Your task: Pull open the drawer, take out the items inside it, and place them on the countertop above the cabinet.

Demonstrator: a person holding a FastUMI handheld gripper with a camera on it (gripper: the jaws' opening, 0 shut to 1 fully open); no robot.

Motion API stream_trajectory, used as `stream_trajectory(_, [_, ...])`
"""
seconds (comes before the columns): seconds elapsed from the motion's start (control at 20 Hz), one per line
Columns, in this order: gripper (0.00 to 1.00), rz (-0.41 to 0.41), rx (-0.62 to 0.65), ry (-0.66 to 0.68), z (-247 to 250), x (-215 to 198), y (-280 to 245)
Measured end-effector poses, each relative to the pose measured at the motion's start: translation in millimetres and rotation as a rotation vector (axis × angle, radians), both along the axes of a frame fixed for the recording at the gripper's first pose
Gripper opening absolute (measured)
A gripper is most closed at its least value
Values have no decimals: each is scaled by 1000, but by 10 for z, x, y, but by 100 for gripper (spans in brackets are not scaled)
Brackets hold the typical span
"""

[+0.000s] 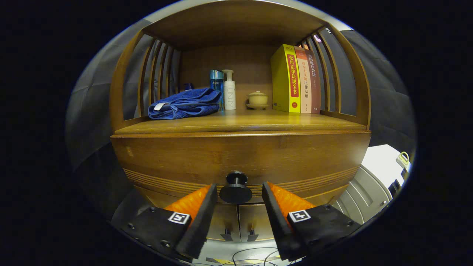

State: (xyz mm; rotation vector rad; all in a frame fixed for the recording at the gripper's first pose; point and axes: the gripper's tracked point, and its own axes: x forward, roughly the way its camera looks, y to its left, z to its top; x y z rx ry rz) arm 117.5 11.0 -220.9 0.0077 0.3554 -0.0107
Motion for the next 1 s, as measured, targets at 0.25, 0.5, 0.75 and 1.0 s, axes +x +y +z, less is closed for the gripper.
stream_trajectory(0.25, [62,-7,15,0,-49,61,36])
stream_trajectory(0.5, [50,-17,20,-1,-66,62,45])
stream_trajectory(0.75, [47,-15,25,3,-49,-132,49])
stream_trajectory(1.0, [47,-22,31,9,-18,-546,67])
